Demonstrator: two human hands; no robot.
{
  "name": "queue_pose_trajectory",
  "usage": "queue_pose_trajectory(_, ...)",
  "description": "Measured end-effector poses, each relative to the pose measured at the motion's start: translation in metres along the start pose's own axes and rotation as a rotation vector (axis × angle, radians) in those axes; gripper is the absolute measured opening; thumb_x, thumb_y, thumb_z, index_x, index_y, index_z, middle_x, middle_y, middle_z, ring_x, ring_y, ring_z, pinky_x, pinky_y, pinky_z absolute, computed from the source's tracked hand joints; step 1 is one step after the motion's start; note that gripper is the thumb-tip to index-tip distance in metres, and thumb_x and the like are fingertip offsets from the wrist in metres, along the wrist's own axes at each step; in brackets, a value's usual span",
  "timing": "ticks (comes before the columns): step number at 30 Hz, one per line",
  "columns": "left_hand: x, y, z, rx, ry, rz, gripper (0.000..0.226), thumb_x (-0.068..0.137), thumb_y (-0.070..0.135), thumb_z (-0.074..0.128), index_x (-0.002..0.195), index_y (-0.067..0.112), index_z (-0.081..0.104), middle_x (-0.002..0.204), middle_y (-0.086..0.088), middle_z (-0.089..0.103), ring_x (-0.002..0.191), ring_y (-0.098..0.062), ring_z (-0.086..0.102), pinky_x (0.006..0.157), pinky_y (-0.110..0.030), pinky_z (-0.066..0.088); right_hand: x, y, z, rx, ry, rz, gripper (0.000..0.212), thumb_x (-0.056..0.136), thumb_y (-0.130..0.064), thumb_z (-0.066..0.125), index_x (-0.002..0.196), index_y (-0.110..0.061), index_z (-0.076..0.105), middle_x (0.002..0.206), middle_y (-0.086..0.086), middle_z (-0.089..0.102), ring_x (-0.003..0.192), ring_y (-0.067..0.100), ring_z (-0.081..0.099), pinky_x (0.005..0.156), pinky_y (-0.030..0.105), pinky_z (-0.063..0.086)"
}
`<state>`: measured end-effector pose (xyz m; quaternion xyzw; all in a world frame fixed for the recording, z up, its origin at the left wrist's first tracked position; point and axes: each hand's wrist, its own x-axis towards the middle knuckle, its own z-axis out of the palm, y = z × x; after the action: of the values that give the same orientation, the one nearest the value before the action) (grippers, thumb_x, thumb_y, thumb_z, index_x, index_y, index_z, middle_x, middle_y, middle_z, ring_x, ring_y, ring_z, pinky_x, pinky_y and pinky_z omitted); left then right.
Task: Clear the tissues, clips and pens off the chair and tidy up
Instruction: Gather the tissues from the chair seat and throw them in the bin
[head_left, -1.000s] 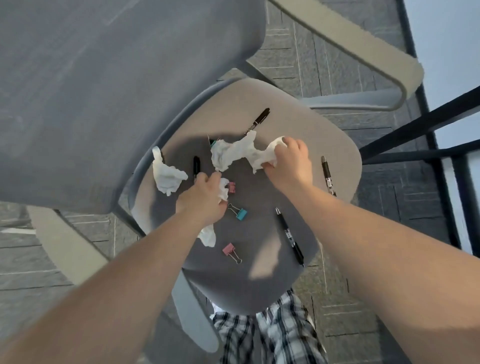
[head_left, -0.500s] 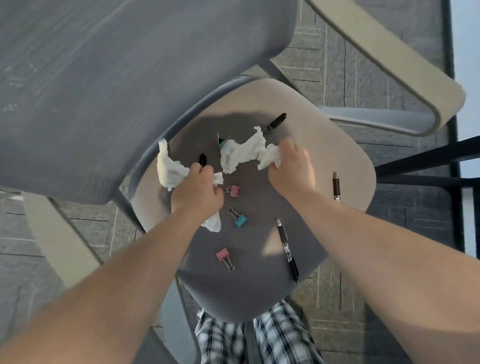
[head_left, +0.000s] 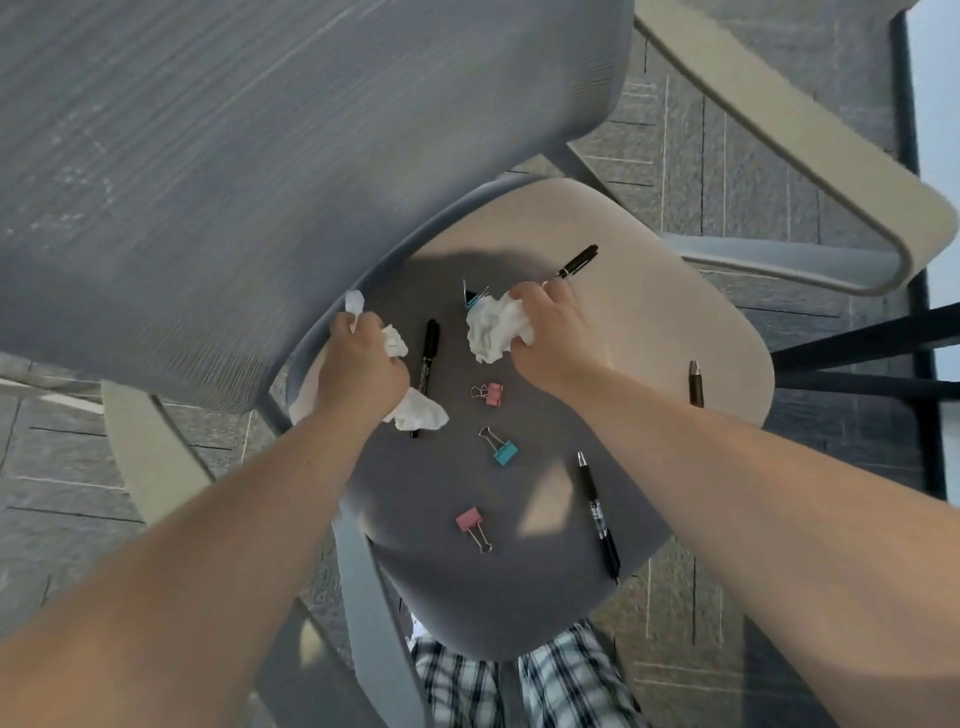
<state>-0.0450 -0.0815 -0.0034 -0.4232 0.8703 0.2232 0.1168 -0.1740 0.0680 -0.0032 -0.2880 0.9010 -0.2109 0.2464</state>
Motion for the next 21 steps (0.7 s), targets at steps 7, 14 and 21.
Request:
queue_pose_trajectory(7, 0.018, -0.017, 0.018, -0.085, -0.026, 0.022, 0.058, 0.082, 0.009, 0.056, 0.135, 0.002, 0.033, 0.134, -0.02, 0.037, 0.112, -0.039, 0.049, 0.089, -0.043, 0.044, 0.012, 0.0, 0.026, -0.149, -0.105, -0.03, 0.067, 0.081, -0.014, 0.06, 0.141, -0.024, 0.034, 0.14, 0.008, 0.036, 0.12, 0.034, 0.048, 0.092, 0.041, 0.045)
queue_pose_trajectory(14, 0.031, -0.026, 0.029, 0.016, -0.133, 0.039, 0.045, 0.079, 0.014, 0.065, 0.12, 0.006, 0.049, 0.129, -0.019, 0.034, 0.095, -0.035, 0.055, 0.082, -0.035, 0.044, 0.017, 0.011, 0.042, -0.18, -0.118, -0.001, 0.044, 0.085, -0.013, 0.059, 0.127, -0.016, 0.048, 0.123, 0.014, 0.047, 0.109, 0.037, 0.051, 0.071, 0.035, 0.043)
queue_pose_trajectory(21, 0.027, -0.019, 0.018, 0.029, -0.094, 0.093, 0.037, 0.08, 0.014, 0.064, 0.111, -0.002, 0.053, 0.116, -0.02, 0.048, 0.097, -0.035, 0.054, 0.073, -0.034, 0.038, 0.008, 0.009, 0.029, -0.115, -0.051, 0.065, 0.022, 0.082, -0.005, 0.052, 0.104, -0.005, 0.057, 0.113, 0.016, 0.053, 0.101, 0.038, 0.054, 0.065, 0.035, 0.039)
